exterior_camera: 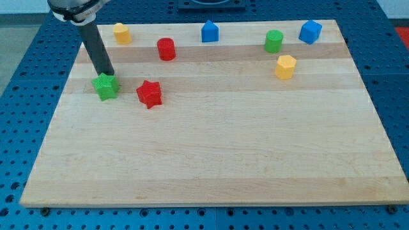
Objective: Move the yellow hexagon towards center right
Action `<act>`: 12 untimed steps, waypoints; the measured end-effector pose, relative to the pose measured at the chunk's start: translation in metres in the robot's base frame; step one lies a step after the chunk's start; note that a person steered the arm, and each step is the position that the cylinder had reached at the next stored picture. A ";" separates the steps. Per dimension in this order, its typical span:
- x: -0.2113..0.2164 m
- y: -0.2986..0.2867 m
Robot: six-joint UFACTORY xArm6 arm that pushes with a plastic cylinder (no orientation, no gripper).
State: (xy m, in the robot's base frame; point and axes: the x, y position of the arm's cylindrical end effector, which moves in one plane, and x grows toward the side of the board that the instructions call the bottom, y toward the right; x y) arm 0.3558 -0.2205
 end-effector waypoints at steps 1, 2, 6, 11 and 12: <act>0.000 0.002; -0.008 0.025; -0.021 0.230; -0.015 0.399; -0.017 0.410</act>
State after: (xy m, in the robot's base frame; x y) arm 0.3388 0.1893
